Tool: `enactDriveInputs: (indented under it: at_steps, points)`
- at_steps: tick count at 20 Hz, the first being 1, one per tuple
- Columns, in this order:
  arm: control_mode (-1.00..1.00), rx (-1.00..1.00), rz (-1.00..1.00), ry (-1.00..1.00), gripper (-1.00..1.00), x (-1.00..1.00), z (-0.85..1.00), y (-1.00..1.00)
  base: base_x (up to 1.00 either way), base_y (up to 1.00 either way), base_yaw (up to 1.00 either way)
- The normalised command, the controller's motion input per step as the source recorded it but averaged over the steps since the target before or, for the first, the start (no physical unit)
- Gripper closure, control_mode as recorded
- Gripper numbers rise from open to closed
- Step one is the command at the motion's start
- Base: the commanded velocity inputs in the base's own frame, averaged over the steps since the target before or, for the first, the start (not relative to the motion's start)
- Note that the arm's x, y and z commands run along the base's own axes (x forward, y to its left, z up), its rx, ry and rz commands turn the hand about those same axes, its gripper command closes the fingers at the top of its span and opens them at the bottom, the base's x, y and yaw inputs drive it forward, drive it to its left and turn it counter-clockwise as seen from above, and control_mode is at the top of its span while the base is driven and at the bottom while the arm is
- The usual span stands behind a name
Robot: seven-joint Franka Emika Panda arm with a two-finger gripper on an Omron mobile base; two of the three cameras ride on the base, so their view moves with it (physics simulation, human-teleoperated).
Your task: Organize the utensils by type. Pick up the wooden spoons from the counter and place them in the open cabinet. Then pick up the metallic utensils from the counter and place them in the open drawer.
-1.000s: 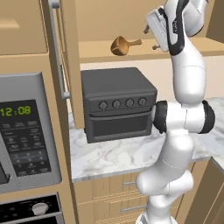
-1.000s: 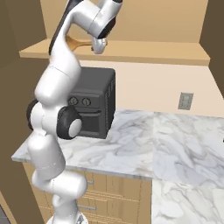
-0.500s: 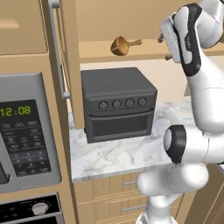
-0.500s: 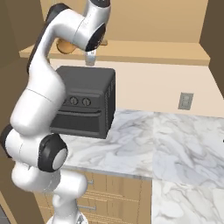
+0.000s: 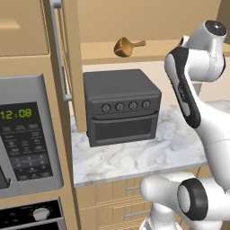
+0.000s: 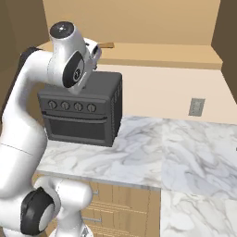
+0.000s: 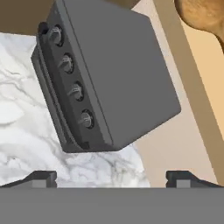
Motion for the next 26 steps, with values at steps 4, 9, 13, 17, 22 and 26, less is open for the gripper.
enactDriveInputs:
  at_steps: [4,9,13,17,22,26]
  points:
    - [-1.00,0.32,-0.54,0.08,-1.00,-0.40,-0.04,0.00,0.00,0.00,0.00]
    - [-1.00,0.35,-0.59,0.00,-1.00,-0.54,-0.18,0.01,0.00,0.00,0.00]
    - [-1.00,0.37,-0.69,0.00,-1.00,-0.56,-0.27,0.00,0.00,0.00,0.00]
    - [-1.00,0.36,-0.52,-0.02,-1.00,-0.45,-0.32,0.00,0.00,0.00,0.00]
    - [-1.00,0.31,-0.12,-0.02,-1.00,-0.20,-0.25,0.00,0.00,0.00,0.00]
    - [-1.00,0.22,0.00,0.00,-1.00,-0.10,-0.14,0.05,0.00,0.00,0.00]
